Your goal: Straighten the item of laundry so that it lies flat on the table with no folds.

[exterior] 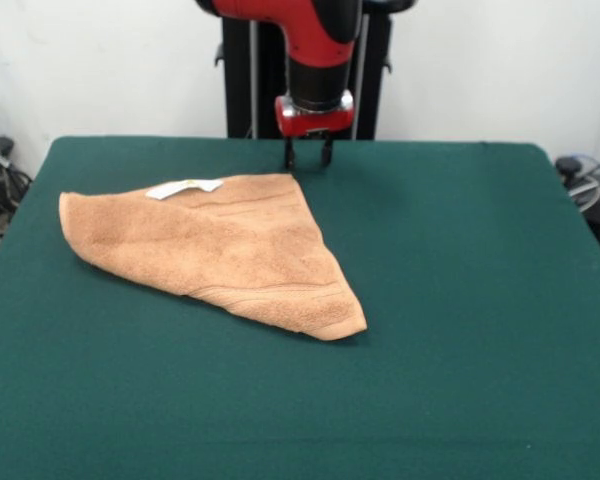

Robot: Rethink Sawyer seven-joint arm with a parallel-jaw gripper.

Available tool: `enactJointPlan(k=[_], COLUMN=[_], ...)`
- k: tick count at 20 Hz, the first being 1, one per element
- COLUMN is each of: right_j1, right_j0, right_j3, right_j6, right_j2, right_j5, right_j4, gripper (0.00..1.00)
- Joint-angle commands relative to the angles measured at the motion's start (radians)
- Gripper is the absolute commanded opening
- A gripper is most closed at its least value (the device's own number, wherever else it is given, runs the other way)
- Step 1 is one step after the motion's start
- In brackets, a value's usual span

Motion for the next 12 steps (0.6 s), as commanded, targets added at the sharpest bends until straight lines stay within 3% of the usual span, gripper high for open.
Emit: enactJointPlan(k=[1, 12], right_j1=[0.011, -0.004], right_j0=[0.02, 0.051], right_j3=[-0.162, -0.167], right_j6=[0.111, 0.135], right_j2=[0.091, 0.07], right_j5=[0.061, 0.105], right_j4=[0.003, 0.037], gripper=[1.0, 1.0])
